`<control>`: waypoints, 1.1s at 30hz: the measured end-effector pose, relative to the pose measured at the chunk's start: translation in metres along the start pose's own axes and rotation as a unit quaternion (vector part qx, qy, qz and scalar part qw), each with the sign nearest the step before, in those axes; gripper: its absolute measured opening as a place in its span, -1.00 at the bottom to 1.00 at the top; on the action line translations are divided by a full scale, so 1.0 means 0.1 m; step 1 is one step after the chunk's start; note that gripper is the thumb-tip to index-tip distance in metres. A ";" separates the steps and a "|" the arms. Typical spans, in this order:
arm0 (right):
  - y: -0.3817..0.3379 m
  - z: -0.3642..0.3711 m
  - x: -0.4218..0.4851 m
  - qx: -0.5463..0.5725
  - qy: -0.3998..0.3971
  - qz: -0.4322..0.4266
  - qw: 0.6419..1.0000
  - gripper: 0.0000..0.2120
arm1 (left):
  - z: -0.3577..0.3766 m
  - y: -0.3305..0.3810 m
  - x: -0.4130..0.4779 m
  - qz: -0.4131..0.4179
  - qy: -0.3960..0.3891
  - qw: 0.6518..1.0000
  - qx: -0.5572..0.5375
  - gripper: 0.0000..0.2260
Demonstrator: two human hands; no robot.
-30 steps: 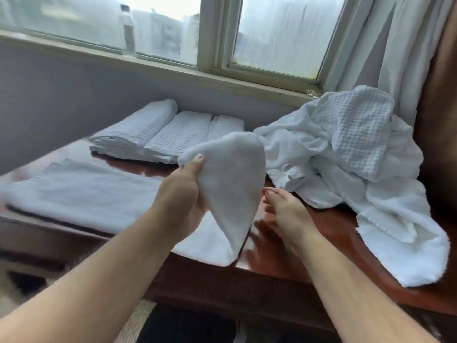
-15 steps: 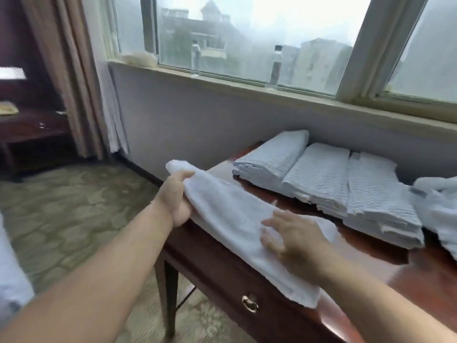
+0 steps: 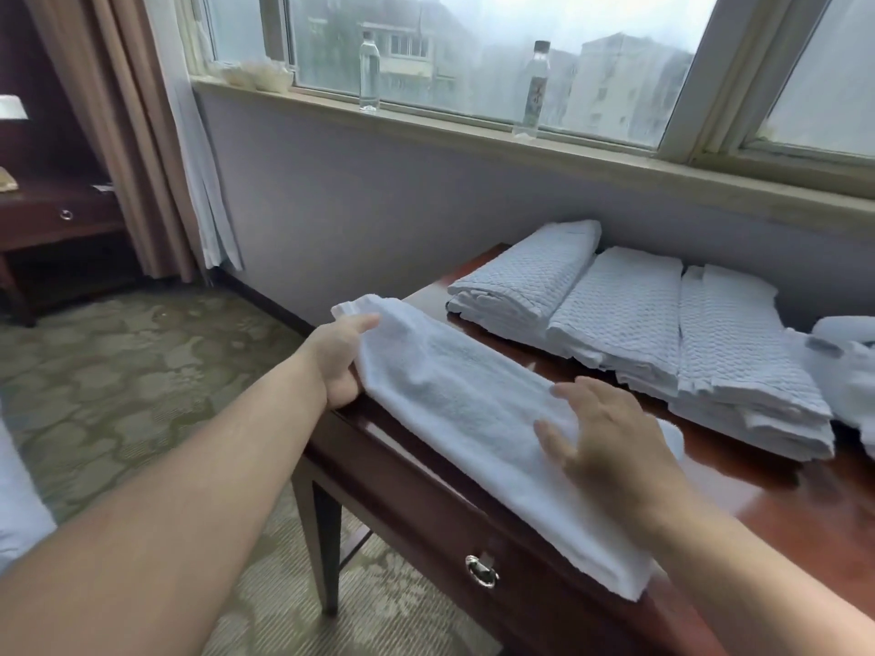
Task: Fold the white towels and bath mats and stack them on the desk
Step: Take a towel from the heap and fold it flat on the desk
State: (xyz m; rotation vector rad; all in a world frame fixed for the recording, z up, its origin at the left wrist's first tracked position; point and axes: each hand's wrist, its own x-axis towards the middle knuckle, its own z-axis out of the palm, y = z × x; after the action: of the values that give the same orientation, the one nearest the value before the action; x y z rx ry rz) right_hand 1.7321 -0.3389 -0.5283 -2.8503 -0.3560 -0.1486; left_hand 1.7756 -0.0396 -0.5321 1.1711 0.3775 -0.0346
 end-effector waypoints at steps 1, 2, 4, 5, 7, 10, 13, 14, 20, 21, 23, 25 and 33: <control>-0.01 -0.02 0.10 -0.014 -0.019 0.023 0.999 -0.44 | 0.05 -0.01 -0.01 0.002 0.003 1.000 -0.001 -0.70; -0.01 -0.05 0.20 -0.017 -0.044 0.049 0.998 -0.38 | 0.09 -0.02 -0.03 0.005 0.005 1.000 -0.005 -0.69; 0.01 -0.07 0.32 -0.012 -0.076 0.084 0.993 -0.35 | 0.14 -0.01 -0.07 0.015 0.012 1.000 -0.015 -0.70; 0.03 -0.07 0.34 -0.022 -0.070 0.087 0.993 -0.37 | 0.15 0.00 -0.08 0.020 0.013 1.000 -0.017 -0.70; 0.09 -0.06 0.32 -0.063 -0.020 0.072 0.995 -0.49 | 0.16 0.01 -0.10 0.027 0.012 0.999 -0.023 -0.69; 0.15 -0.07 0.26 -0.073 0.063 0.045 0.994 -0.63 | 0.21 0.03 -0.11 0.035 0.004 0.999 -0.035 -0.69; 0.22 -0.08 0.21 -0.048 0.033 0.047 0.997 -0.64 | 0.26 0.03 -0.13 0.032 0.006 0.999 -0.036 -0.69; 0.24 -0.09 0.20 -0.035 0.007 0.061 0.998 -0.63 | 0.27 0.02 -0.14 0.027 0.006 0.999 -0.034 -0.69; 0.41 -0.14 0.19 -0.024 -0.024 0.088 0.996 -0.62 | 0.33 -0.09 -0.16 -0.027 0.041 0.999 0.008 -0.72; 0.43 -0.14 0.18 -0.010 -0.018 0.080 0.997 -0.63 | 0.35 -0.10 -0.16 -0.034 0.050 0.998 0.018 -0.74; 0.45 -0.14 0.15 0.030 0.012 0.060 0.998 -0.65 | 0.37 -0.12 -0.15 -0.041 0.061 0.997 0.029 -0.79; 0.47 -0.15 0.11 0.053 0.050 0.032 0.997 -0.65 | 0.36 -0.15 -0.10 -0.029 0.077 0.996 0.041 -0.85; 0.62 -0.25 -0.02 0.185 0.100 -0.007 0.978 -0.70 | 0.44 -0.26 -0.12 0.101 0.115 0.955 0.255 -0.28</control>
State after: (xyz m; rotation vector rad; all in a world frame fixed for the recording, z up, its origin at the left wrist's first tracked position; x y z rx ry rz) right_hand 1.7445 -0.4043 -0.5196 -2.4403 -0.3227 -0.3320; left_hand 1.7708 -0.0915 -0.5375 1.7301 0.4677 0.1954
